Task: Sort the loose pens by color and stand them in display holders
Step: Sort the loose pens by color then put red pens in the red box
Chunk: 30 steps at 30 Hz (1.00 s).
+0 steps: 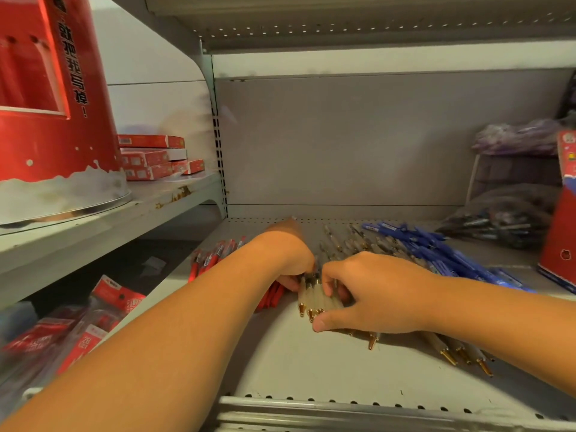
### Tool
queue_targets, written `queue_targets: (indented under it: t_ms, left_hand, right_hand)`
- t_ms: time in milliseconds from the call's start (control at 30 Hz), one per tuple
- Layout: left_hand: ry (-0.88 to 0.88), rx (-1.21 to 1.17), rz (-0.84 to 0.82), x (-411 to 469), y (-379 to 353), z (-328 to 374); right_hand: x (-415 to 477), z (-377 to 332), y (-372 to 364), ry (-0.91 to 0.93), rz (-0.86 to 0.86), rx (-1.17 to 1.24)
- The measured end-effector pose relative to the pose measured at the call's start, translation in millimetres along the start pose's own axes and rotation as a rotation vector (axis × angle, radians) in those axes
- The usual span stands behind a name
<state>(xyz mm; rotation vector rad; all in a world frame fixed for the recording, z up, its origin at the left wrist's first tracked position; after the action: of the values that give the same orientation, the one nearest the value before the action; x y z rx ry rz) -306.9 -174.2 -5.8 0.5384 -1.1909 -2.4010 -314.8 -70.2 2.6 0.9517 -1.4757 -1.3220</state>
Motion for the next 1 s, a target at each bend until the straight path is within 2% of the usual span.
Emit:
queue_targets:
  t_ms: [200, 300, 400, 500, 667, 733, 833, 933, 1000]
  left_hand:
    - [-0.03, 0.09, 0.01, 3.6, 3.3, -2.9]
    - [-0.021, 0.042, 0.042, 6.1, 2.6, -5.0]
    - [-0.042, 0.138, 0.042, 5.8, -1.4, 0.2]
    - [-0.093, 0.35, 0.037, 9.3, -7.6, 6.9]
    - [-0.141, 0.336, 0.019, 10.6, -14.0, 11.1]
    - [-0.144, 0.325, 0.016, 9.8, -10.4, 11.9]
    - [-0.12, 0.261, 0.022, 9.9, -0.5, 4.9]
    - [-0.106, 0.135, 0.011, 11.2, 6.2, -3.2]
    - [-0.086, 0.036, 0.04, 12.3, 11.4, -5.4]
  right_hand:
    - [23.6, 23.3, 5.7, -0.087, -0.16, 0.185]
    - [57.0, 64.2, 23.7, -0.249, -0.05, 0.312]
    - [89.6, 86.0, 20.5, -0.349, 0.046, 0.211]
    - [108.7, 88.8, -4.4, -0.433, -0.024, 0.113]
    - [117.8, 81.3, -15.6, -0.47, -0.053, 0.081]
    - [113.2, 85.3, -11.7, -0.524, -0.054, 0.169]
    - [100.2, 89.0, -2.9, -0.57, -0.055, 0.433]
    - [82.6, 81.5, -0.3, -0.551, -0.095, 0.73]
    - [71.9, 69.0, -4.2, -0.516, -0.146, 0.832]
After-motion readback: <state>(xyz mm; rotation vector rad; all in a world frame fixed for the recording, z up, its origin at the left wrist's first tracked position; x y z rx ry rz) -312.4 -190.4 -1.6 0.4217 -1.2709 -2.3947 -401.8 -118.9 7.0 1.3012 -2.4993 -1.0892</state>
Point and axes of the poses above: each hand's wrist, its own x-axis towards the middle knuckle, its own y-axis out of the back of the hand, z = x × y, the point moved 10 cm from there along x, towards the middle knuckle, and after that the axes turned 7 degrees about -y, right-handed, at the moved point
